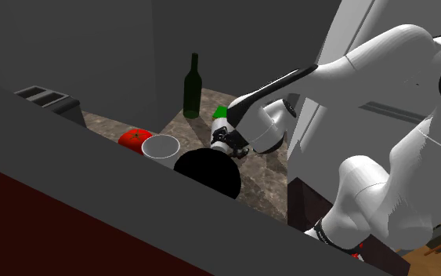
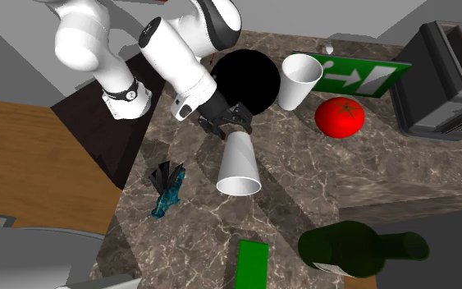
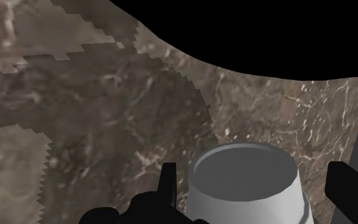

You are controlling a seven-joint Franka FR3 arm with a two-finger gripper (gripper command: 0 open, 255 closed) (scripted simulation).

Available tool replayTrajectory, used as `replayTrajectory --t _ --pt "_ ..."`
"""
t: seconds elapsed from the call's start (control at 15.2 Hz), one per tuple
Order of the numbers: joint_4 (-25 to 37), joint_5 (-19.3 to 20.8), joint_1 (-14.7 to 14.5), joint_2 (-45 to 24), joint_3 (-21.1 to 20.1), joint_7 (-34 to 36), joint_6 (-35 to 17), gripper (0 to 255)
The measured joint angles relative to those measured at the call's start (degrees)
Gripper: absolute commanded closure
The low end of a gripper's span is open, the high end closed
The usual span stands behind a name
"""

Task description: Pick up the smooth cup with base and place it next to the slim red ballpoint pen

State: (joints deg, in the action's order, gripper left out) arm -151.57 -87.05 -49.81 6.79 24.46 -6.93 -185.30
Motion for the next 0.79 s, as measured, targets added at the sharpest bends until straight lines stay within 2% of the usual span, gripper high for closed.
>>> replayTrajectory --t 0.07,0.13,0.79 --pt "0.04 -0.16 -0.02 -0.03 0.01 -0.15 0.00 0" --pt "0.05 -0.22 -0.03 -0.04 0.02 -0.21 0.00 255" --pt "0.06 -0.29 -0.06 0.00 -0.01 -0.28 0.00 255"
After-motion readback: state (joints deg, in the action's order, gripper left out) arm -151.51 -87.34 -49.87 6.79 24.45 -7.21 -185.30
